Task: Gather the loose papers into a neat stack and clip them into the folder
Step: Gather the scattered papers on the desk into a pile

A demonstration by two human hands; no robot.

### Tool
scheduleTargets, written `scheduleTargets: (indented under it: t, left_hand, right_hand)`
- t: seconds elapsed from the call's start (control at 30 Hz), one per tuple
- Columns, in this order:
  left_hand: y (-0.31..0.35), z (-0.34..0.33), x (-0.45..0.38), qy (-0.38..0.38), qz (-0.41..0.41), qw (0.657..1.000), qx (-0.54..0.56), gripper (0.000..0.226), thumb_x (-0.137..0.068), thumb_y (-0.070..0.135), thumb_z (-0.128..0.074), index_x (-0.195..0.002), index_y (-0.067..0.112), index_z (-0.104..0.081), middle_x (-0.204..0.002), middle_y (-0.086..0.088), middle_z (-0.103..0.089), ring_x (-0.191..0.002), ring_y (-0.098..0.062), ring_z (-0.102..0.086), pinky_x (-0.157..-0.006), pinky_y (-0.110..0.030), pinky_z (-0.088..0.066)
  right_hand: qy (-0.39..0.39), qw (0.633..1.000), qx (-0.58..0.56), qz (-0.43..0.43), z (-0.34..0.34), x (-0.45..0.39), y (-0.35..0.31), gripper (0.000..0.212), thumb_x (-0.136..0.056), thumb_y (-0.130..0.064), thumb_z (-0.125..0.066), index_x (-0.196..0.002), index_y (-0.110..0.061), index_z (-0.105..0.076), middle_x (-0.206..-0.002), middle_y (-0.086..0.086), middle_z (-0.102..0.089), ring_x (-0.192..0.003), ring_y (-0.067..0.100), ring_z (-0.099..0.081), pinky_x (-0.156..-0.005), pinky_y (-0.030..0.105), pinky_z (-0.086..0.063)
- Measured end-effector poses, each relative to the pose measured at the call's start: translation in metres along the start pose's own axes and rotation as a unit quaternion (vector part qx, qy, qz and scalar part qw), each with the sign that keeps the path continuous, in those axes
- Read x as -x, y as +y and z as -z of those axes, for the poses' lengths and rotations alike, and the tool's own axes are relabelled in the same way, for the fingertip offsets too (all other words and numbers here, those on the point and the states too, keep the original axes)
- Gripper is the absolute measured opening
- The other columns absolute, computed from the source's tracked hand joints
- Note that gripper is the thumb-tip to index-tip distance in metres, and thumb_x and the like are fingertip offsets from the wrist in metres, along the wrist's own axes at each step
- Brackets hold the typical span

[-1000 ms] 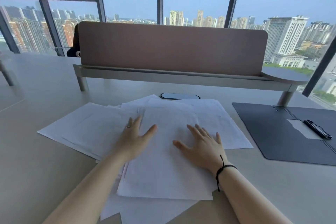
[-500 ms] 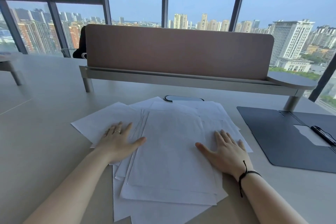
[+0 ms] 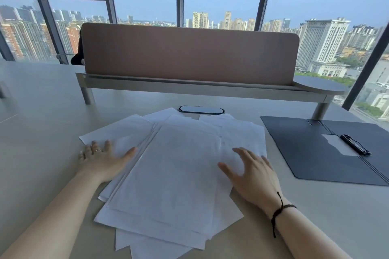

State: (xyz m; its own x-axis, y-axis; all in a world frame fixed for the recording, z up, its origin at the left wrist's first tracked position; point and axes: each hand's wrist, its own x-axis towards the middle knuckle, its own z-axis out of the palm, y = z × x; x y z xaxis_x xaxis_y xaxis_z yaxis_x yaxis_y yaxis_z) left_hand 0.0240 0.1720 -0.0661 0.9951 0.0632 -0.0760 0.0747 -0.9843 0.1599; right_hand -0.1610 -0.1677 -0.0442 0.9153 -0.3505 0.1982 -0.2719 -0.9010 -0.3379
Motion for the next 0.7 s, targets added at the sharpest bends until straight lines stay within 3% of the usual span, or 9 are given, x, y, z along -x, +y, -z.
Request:
scheduleTargets:
  t: [0.07,0.13,0.37,0.5,0.63,0.7]
  left_hand:
    - [0.011,0.000,0.004,-0.010,-0.026,1.000,-0.009,0.114,-0.073,0.093,-0.012,-0.160,0.019,-0.004,-0.167,-0.021,0.000,-0.154,-0.038,0.001,-0.123,-0.049,-0.003]
    - [0.018,0.001,0.007,-0.021,-0.048,0.999,-0.014,0.113,-0.074,0.093,-0.013,-0.160,0.020,-0.002,-0.168,-0.020,0.002,-0.154,-0.037,0.002,-0.123,-0.048,-0.002]
    - [0.035,0.006,0.017,-0.059,-0.155,0.986,-0.009,0.111,-0.071,0.093,-0.013,-0.159,0.029,0.008,-0.169,-0.012,0.008,-0.156,-0.023,0.009,-0.125,-0.040,0.002]
    - [0.058,0.003,0.031,-0.059,-0.230,0.971,-0.002,0.124,-0.054,0.100,-0.001,-0.159,0.034,0.007,-0.170,-0.004,0.006,-0.155,-0.017,0.008,-0.125,-0.036,0.002]
    - [0.075,-0.003,0.041,-0.034,-0.267,0.963,0.031,0.111,-0.066,0.094,-0.007,-0.159,0.035,0.003,-0.170,-0.002,-0.003,-0.156,-0.016,0.000,-0.124,-0.035,-0.003]
    - [0.067,-0.005,0.037,-0.011,-0.237,0.965,0.110,0.106,-0.070,0.094,-0.013,-0.159,0.036,-0.009,-0.169,-0.003,-0.014,-0.155,-0.019,-0.011,-0.123,-0.039,-0.014]
  right_hand:
    - [-0.010,0.997,-0.003,-0.078,-0.004,-0.023,0.016,0.094,-0.083,-0.087,-0.026,-0.155,-0.028,-0.035,-0.166,-0.002,-0.034,-0.154,0.015,-0.026,-0.126,0.048,-0.014]
    - [-0.053,0.993,0.034,-0.104,-0.009,-0.038,0.024,0.106,-0.078,-0.092,-0.018,-0.159,-0.023,-0.026,-0.169,0.005,-0.023,-0.157,0.019,-0.014,-0.126,0.051,-0.010]
    - [-0.101,0.993,0.055,-0.015,-0.017,-0.043,0.007,0.108,-0.073,-0.097,-0.017,-0.160,-0.034,-0.020,-0.171,-0.006,-0.015,-0.159,0.012,-0.005,-0.127,0.048,0.009]
    - [-0.100,0.993,0.037,0.048,-0.021,-0.039,-0.006,0.100,-0.077,-0.093,-0.023,-0.158,-0.035,-0.025,-0.169,-0.011,-0.023,-0.157,0.005,-0.013,-0.127,0.046,0.010]
    - [-0.034,0.998,-0.003,0.054,-0.024,-0.040,-0.012,0.086,-0.082,-0.086,-0.030,-0.154,-0.037,-0.032,-0.161,-0.014,-0.039,-0.147,0.005,-0.038,-0.128,0.047,0.003]
    - [0.040,0.998,-0.038,0.026,-0.020,-0.036,-0.009,0.076,-0.088,-0.078,-0.039,-0.149,-0.032,-0.043,-0.157,-0.009,-0.046,-0.141,0.011,-0.047,-0.127,0.045,-0.010]
